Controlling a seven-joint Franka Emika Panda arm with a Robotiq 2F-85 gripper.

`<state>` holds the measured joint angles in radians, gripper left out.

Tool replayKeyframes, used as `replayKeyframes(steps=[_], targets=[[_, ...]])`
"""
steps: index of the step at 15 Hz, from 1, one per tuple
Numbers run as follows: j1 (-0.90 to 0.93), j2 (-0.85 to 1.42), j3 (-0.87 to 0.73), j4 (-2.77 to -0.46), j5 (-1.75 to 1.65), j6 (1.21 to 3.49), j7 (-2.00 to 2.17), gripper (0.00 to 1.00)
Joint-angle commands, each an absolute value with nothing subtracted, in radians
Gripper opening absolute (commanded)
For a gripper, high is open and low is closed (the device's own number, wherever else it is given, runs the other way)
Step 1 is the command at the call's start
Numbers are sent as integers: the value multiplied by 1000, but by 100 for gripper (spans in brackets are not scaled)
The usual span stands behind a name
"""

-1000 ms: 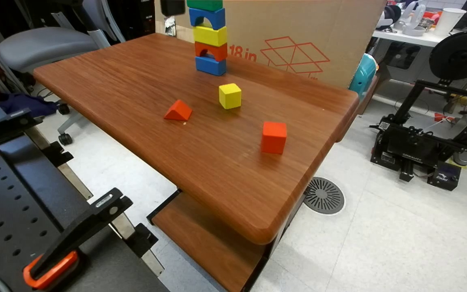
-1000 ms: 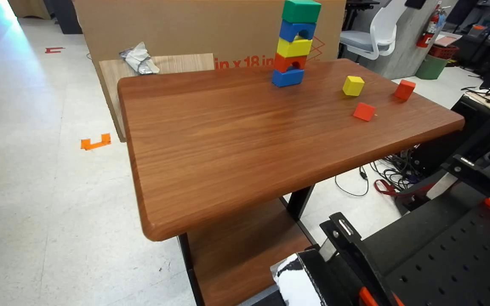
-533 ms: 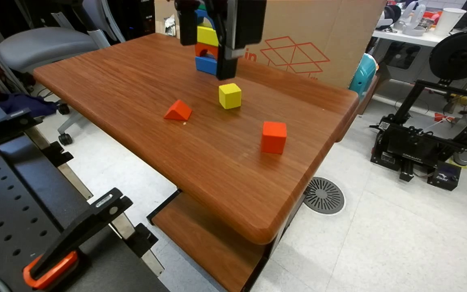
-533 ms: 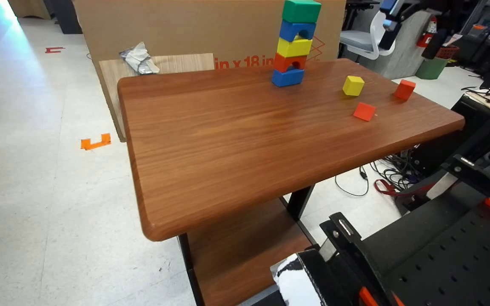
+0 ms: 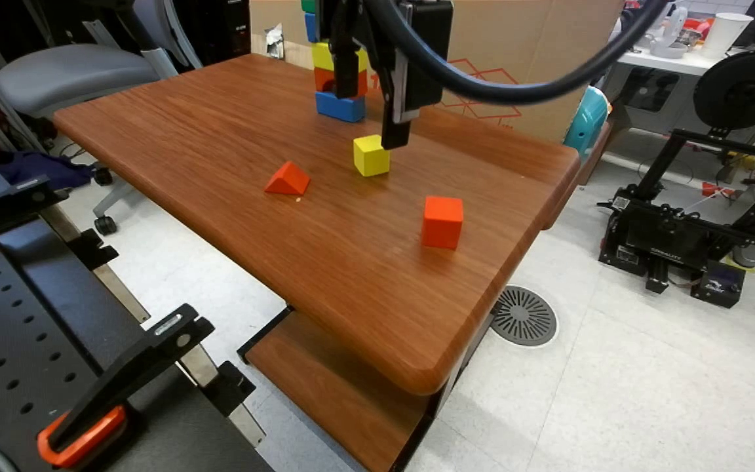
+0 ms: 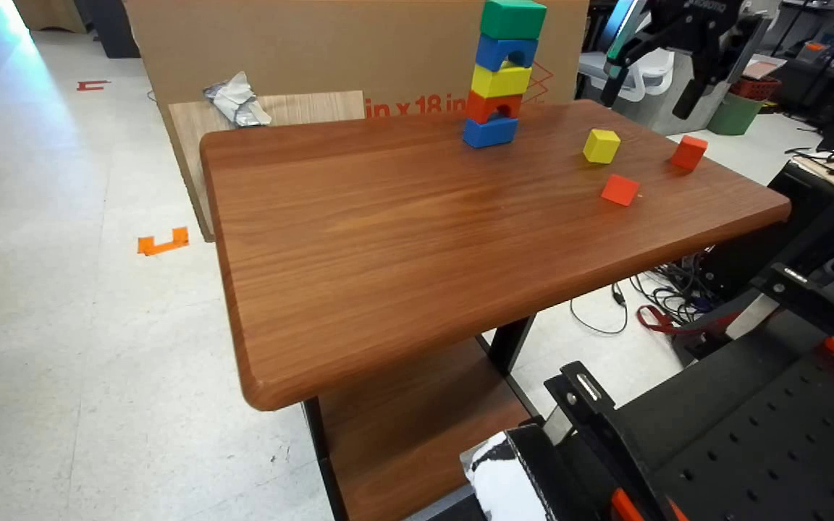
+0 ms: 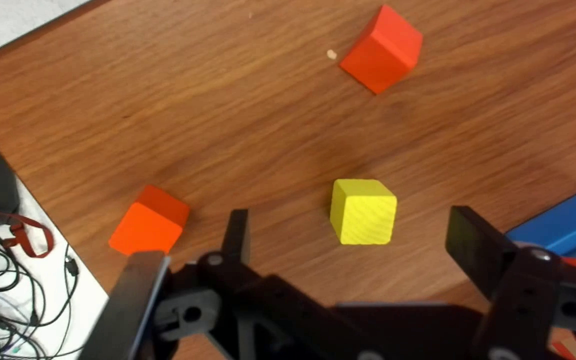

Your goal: Put the yellow block on the green block

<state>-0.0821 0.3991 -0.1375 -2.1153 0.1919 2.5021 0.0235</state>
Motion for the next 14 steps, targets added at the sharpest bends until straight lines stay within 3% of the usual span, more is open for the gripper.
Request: replayKeyframes(steps=[1,14], targets=[[-72,452,-131,-2075,145,2549,102,100],[-52,525,-130,-2020,75,2534,172,99]])
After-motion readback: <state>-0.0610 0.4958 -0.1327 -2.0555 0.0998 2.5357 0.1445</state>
